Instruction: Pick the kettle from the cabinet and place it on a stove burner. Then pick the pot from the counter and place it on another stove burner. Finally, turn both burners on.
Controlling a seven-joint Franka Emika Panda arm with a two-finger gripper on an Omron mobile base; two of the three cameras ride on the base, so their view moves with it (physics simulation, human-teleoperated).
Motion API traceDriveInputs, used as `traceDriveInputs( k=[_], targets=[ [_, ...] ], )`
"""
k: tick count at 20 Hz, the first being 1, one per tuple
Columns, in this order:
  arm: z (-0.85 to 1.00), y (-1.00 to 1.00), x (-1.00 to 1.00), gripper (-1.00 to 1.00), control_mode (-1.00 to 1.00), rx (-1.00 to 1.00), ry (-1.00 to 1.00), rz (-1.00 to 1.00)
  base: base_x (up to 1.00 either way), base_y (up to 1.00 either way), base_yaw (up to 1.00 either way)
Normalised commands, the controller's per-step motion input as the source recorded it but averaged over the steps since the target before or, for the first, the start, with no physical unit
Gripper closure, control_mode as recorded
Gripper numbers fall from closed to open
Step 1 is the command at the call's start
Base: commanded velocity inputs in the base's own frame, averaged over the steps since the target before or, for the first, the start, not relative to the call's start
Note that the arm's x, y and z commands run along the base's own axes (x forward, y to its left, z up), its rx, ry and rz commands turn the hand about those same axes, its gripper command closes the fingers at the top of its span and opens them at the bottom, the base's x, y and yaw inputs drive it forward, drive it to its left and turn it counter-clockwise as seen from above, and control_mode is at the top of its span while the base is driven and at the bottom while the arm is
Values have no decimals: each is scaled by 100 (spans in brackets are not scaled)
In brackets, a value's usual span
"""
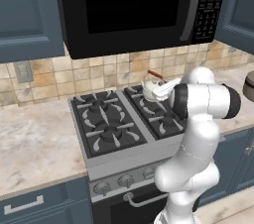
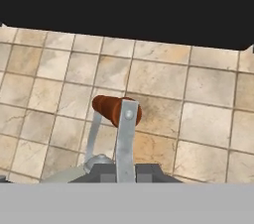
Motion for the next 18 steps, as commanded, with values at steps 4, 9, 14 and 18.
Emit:
traceDriveInputs(
  k=[4,9,14,18],
  targets=[
    [0,0,40,100,-100,0,0,0,0,0,0],
    [-2,-2,41,100,-100,0,0,0,0,0,0],
    [-11,-4,35,100,-100,0,0,0,0,0,0],
    [-14,-6,33,100,-100,0,0,0,0,0,0]
  ],
)
